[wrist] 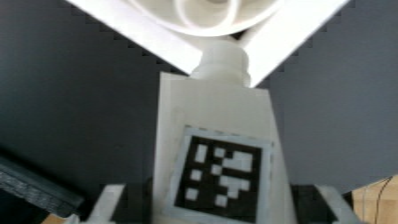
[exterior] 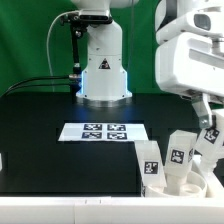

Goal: Assemble stool

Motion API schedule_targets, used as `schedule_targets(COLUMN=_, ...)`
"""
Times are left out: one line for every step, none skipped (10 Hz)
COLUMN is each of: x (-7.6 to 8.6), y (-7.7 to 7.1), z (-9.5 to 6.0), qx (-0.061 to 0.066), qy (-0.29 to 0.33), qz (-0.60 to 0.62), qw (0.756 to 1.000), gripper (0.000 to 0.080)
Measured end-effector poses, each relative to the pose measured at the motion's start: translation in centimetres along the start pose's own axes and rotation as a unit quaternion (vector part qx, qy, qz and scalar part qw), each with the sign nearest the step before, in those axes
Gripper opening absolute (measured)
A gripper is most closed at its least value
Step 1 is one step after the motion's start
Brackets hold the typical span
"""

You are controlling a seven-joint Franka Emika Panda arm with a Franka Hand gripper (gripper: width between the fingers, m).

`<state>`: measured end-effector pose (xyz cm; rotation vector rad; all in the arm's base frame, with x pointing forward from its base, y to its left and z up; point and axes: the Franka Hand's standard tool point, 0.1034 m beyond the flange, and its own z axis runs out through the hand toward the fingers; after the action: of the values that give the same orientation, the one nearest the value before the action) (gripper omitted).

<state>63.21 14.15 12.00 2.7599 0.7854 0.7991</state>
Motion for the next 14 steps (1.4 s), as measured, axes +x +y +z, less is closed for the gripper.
schedule_targets(x=-0.1, y=0.1, z=0.0, qx=0.0, qy=-0.001, qz=0.001, qw=1.0, gripper=0.0321)
schedule_targets(x=-0.2, y=0.2, z=0.1, qx=-0.001, qy=-0.001, qz=0.0, qw=1.0, gripper=0.0321)
schedule_targets(x=-0.7, y=1.0, z=0.4, qx=-0.004, qy=-0.004, qz=-0.001, qw=1.0, gripper=0.0321)
schedule_targets(x=-1.4, y=1.3, z=1.0, qx=-0.005, qy=-0.008, qz=0.003, qw=1.0, gripper=0.0321)
schedule_targets(x=-1.9, y=1.3, z=1.4, qx=-0.004, qy=-0.011, qz=0.004, qw=1.0, gripper=0.0321)
schedule_targets(x=-2.0, y=1.8, z=1.6, qx=-0.006, qy=-0.013, qz=0.008, qw=1.0, gripper=0.0321)
schedule_targets(x=-2.1, y=2.1, z=1.6, qx=-0.007, qy=-0.013, qz=0.01, qw=1.0, gripper=0.0321)
schedule_targets(x=-2.1, y=2.1, z=1.7, qx=-0.007, qy=-0.014, qz=0.012, qw=1.0, gripper=0.0321)
schedule_targets(x=-2.1, y=1.8, z=2.1, qx=-0.007, qy=-0.015, qz=0.013, qw=1.0, gripper=0.0321)
schedule_targets(x=-2.2, y=1.6, z=2.4, qx=-0.006, qy=-0.016, qz=0.013, qw=1.0, gripper=0.0321)
schedule_targets(x=-2.2, y=1.5, z=2.6, qx=-0.006, qy=-0.016, qz=0.012, qw=1.0, gripper=0.0321)
schedule_targets(x=-2.2, y=1.2, z=2.7, qx=-0.004, qy=-0.017, qz=0.013, qw=1.0, gripper=0.0321)
schedule_targets(x=-2.3, y=0.8, z=2.9, qx=-0.002, qy=-0.018, qz=0.014, qw=1.0, gripper=0.0321)
schedule_targets(x=-2.5, y=0.6, z=3.1, qx=-0.002, qy=-0.02, qz=0.013, qw=1.0, gripper=0.0321)
